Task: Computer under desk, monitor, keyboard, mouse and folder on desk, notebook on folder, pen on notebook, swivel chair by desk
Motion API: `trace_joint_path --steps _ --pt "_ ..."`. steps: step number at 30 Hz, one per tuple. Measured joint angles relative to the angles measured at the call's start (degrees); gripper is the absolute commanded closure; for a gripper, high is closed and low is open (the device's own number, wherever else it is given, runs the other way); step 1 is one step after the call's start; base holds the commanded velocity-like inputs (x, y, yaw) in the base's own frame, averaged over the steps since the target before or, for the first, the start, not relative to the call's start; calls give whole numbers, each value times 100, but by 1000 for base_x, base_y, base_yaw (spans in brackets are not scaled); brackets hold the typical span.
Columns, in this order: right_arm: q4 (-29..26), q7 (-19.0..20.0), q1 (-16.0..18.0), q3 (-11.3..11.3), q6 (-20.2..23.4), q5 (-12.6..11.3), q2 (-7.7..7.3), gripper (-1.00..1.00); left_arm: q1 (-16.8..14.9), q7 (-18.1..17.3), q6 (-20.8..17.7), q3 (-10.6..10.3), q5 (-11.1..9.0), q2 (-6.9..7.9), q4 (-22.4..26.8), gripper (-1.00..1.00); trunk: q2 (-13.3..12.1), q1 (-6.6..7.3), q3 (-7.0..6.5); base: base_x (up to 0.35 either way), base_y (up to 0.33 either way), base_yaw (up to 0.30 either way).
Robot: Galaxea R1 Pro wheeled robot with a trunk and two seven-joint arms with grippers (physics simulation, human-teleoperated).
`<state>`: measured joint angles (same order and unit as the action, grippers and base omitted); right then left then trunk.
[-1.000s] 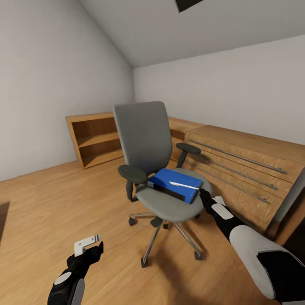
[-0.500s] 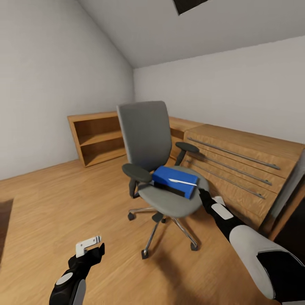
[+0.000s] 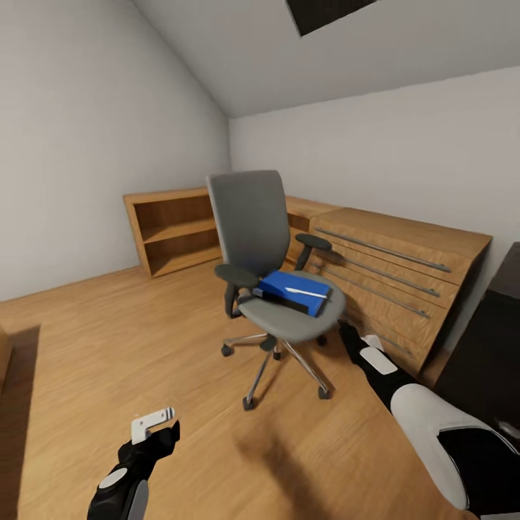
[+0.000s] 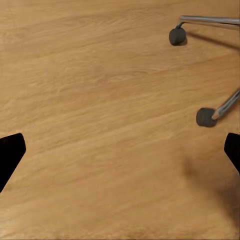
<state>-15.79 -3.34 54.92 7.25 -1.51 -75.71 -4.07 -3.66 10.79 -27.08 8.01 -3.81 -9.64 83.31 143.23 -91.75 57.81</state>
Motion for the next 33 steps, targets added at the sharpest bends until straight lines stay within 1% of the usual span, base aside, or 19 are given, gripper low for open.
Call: trace_joint_path --steps 5,7,9,10,11,12,14,15,16,17,20,21,22,23,25,28,29,32,33 --pt "5 5 0 15 -57 20 31 -100 0 1 0 3 0 5 -27 -100 0 0 0 -337 0 0" --pt "8 47 -2 25 -256 166 154 -100 0 -14 0 8 0 8 -39 -100 0 0 0 -327 0 0" --pt "12 91 -16 26 -464 439 262 -100 0 -31 2 -3 0 4 -64 -100 0 0 0 -266 0 0" --pt "17 125 -47 27 -651 698 348 -100 0 -38 4 -23 1 -2 -87 -100 0 1 0 -147 0 0" --pt "17 163 -113 26 -889 1018 444 -100 0 -41 6 -82 -1 -3 -103 -100 0 2 0 -117 0 0" --pt "18 180 -161 25 -1033 1202 495 -100 0 -40 7 -128 -2 -3 -108 -100 0 2 0 -75 0 0" --pt "20 227 -390 24 -1614 1940 643 -100 0 -44 12 -271 -10 3 -102 -100 0 3 0 -36 0 0" --pt "21 244 -555 24 -1939 2476 712 -100 0 -48 11 -320 -17 6 -65 -100 0 3 1 -13 0 0" --pt "22 253 -703 26 -2123 2939 771 -100 -1 -48 6 -343 -21 7 -47 -100 -1 6 -21 -6 0 0" --pt "35 258 -872 25 -2231 3290 829 -100 0 -40 6 -353 -23 8 -108 -100 -40 27 -39 -5 0 0" --pt "94 261 -1142 24 -2320 3716 876 -100 0 -27 8 -360 -22 8 -346 -100 -160 93 -93 -2 0 0" --pt "169 256 -1347 16 -2395 4140 894 -100 0 -17 10 -359 -16 13 -632 -100 -201 115 -110 0 0 0" --pt "221 253 -1431 20 -2436 4353 904 -100 0 -15 11 -359 -13 18 -834 -100 -240 137 -129 0 0 0" --pt "365 246 -1517 25 -2479 4579 935 -100 0 -14 18 -362 -6 22 -1186 -100 -281 159 -146 0 0 0" --pt "600 239 -1589 26 -2516 4744 1007 -100 0 -14 25 -362 1 24 -1558 -100 -361 203 -183 0 0 0" --pt "983 234 -1639 21 -2642 4875 1078 -100 -1 -12 88 -360 6 31 -1984 -100 -481 269 -237 0 0 0" --pt "1176 233 -1656 15 -2762 4903 1095 -100 -1 -8 173 -356 7 48 -2159 -100 -521 291 -255 0 0 0" --pt "1429 232 -1706 16 -2995 4931 1110 -100 -1 -1 388 -353 5 120 -2422 -100 -641 357 -309 0 0 0" --pt "1527 231 -1774 12 -3143 4937 1119 -100 -1 3 573 -351 2 189 -2614 -100 -682 379 -326 0 0 0"
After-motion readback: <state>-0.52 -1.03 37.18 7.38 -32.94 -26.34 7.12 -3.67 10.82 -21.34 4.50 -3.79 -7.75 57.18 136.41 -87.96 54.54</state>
